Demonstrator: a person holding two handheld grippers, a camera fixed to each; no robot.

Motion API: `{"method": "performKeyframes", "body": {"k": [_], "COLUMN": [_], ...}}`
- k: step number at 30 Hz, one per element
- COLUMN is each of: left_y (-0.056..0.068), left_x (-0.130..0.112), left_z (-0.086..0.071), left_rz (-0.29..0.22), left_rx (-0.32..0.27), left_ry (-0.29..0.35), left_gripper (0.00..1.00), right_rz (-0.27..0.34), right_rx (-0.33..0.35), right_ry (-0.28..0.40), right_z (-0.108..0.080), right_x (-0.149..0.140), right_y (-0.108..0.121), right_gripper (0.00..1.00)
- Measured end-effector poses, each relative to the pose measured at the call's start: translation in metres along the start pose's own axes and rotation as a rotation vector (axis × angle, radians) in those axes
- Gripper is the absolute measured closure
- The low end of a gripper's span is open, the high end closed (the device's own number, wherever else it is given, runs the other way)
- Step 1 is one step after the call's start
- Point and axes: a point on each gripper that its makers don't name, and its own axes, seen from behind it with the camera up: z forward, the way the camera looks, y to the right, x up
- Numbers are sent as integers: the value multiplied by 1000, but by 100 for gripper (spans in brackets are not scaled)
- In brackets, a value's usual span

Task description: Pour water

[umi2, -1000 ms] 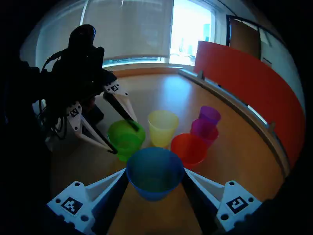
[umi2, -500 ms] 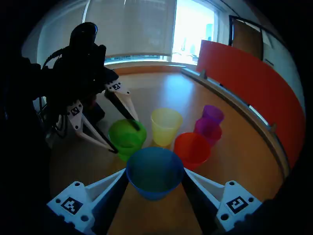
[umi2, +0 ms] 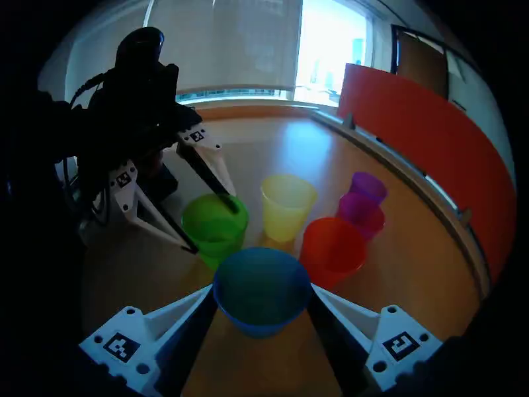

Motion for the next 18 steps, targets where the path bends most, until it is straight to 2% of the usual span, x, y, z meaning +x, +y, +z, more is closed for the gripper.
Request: {"method": "performKeyframes", "body": {"k": [18], "left_y": [0], "left_x": [-2], "left_z": [-1], "left_rz": [-3], "left_rx": [-1], "left_ry": [-6], "left_gripper": [14], "right_rz": [13], "right_rx": [-1], "right_ry": [-13], "right_z": [3], "right_x": [-11], "right_y": [1], "right_gripper": [8]}}
